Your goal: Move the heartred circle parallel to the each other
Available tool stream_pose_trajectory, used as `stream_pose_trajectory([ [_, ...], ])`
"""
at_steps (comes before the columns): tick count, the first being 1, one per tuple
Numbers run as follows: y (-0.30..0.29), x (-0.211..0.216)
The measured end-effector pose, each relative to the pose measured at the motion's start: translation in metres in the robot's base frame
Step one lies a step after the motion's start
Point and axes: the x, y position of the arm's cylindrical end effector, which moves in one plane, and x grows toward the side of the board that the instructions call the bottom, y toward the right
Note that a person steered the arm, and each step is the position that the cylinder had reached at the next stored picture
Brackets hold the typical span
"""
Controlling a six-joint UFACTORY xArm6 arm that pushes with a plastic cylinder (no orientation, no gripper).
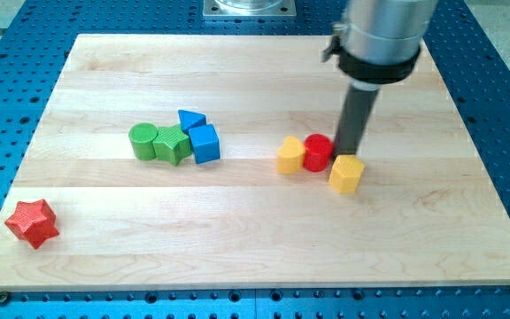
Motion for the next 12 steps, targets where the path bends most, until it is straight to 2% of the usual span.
stream_pose_trajectory([
  [1, -0.081, 0.006],
  [2, -0.053, -0.035],
  [4, -0.212, 0.030],
  [6, -0.284, 0.077],
  [7, -0.214, 0.100],
  [8, -0.132, 0.097],
  [9, -0.113, 0.040],
  [10, -0.155, 0.030],
  [11, -0.234, 0.041],
  [12, -0.246, 0.039],
])
